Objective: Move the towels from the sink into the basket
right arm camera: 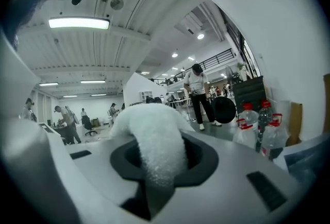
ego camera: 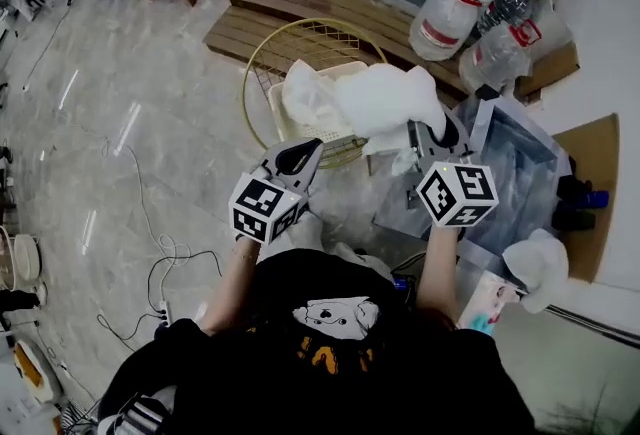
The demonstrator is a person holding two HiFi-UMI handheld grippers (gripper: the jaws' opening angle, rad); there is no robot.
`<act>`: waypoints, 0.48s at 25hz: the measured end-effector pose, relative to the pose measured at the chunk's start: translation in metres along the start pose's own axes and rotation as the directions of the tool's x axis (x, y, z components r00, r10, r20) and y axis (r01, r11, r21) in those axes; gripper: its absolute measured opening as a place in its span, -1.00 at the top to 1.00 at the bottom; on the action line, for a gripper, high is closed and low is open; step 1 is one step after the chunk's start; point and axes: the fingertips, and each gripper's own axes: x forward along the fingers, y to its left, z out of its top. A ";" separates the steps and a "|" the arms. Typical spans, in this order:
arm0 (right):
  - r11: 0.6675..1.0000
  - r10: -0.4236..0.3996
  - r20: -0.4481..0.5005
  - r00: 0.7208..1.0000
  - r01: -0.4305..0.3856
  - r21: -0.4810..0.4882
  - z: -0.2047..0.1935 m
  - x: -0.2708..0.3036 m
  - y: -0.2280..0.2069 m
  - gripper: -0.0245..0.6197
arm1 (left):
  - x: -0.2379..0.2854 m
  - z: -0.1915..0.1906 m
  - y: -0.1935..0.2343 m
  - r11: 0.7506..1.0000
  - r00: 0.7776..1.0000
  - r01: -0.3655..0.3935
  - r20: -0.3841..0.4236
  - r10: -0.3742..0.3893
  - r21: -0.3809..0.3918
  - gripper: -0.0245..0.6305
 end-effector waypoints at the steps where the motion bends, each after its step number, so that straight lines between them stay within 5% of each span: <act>1: 1.000 0.016 -0.008 1.000 -0.016 -0.003 -0.002 0.015 0.010 0.66 | -0.002 0.000 0.011 1.000 1.000 -0.005 0.002 0.005 -0.010 0.90; 12: 0.980 0.196 -0.144 0.970 -0.197 0.012 -0.074 0.158 0.121 0.66 | -0.031 -0.034 0.125 0.989 0.995 -0.094 -0.043 0.090 -0.118 0.90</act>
